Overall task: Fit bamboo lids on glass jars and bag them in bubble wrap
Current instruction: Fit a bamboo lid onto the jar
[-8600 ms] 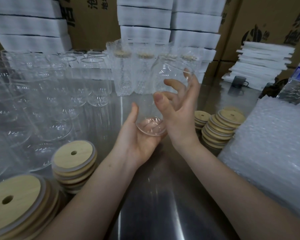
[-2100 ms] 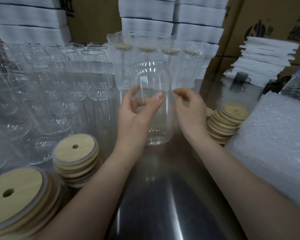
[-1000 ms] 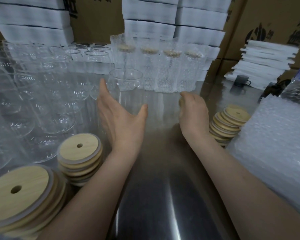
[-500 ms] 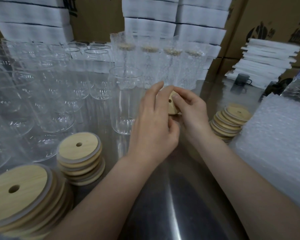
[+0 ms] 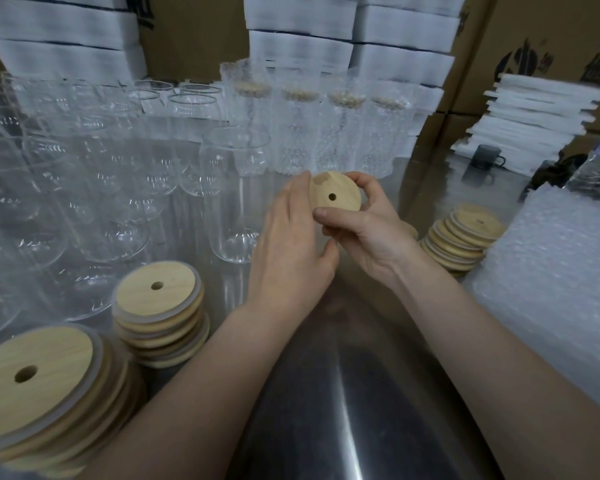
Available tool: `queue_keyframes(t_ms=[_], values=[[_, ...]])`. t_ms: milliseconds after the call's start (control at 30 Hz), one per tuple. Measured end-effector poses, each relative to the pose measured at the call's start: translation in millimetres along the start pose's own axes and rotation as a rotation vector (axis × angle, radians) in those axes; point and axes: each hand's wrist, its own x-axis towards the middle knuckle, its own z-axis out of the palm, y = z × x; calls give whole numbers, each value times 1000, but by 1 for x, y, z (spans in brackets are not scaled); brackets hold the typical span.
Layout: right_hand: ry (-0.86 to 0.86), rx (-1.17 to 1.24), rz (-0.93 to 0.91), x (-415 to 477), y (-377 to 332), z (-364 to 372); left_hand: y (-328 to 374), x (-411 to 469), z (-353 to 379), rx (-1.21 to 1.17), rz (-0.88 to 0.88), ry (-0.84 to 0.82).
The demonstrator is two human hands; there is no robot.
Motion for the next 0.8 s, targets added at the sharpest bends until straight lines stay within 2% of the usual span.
queue_keyframes(t_ms=[233, 400, 633, 800], values=[[-57, -107, -46, -2, 5, -2, -6, 2, 3, -100, -55, 45], [38, -253, -101, -3, 7, -1, -3, 3, 1, -141, -60, 77], [141, -209, -86, -5, 5, 4, 2, 2, -2, -178, -69, 61], [22, 23, 39, -4, -2, 5, -2, 2, -2, -181, -98, 64]])
